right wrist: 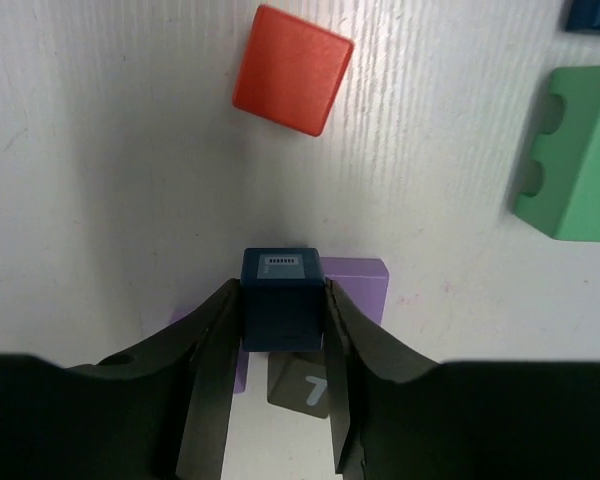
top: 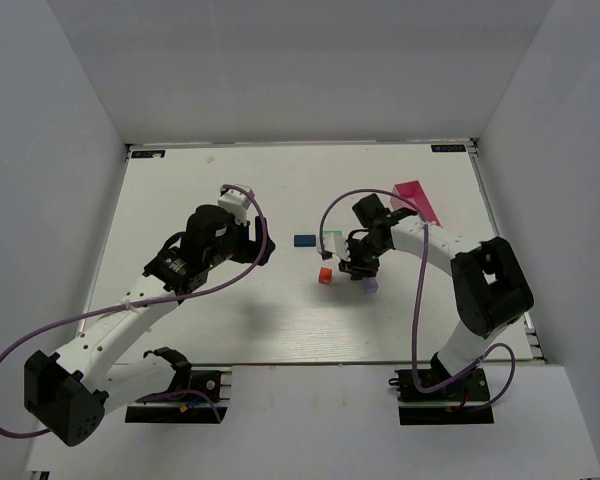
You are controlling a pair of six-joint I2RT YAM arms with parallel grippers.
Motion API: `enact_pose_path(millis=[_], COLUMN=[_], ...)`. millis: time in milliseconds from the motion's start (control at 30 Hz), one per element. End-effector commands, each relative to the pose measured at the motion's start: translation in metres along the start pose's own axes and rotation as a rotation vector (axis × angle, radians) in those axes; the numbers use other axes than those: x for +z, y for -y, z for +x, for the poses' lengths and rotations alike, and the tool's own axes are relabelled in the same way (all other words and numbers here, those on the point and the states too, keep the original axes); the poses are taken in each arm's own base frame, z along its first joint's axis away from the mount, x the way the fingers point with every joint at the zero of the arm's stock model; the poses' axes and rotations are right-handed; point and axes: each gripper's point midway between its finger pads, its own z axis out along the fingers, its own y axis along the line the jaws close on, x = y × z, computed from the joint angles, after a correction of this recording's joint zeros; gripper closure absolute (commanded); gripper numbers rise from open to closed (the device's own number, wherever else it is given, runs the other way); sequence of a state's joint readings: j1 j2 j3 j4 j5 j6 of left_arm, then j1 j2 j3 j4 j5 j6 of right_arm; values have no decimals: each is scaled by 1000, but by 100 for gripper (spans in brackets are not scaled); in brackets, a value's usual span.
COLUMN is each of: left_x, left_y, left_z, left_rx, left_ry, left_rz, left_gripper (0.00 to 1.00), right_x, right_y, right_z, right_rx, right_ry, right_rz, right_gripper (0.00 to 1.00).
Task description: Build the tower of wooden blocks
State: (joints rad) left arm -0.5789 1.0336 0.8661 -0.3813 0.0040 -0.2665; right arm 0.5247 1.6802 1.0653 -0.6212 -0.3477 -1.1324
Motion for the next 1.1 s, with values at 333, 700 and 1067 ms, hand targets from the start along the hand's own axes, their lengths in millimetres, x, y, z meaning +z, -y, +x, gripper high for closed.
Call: enact_pose_path(millis=[333,700,1067], left_x=[-9,-9,-12], left_y=[3,-10,-9], left_z=[-15,-19,-18], left_rx=[14,39,39], left_ry=[69,87,94], left_rz=[19,-52,-41], left_gripper=[10,10,9], right_x=[-61,-25,13], right_y=[72,109,123], right_z=[-103,-132,-127], right_rx=[18,23,21], right_ry=[198,147,66], right_rz=[142,149,139], right_gripper=[83,83,82])
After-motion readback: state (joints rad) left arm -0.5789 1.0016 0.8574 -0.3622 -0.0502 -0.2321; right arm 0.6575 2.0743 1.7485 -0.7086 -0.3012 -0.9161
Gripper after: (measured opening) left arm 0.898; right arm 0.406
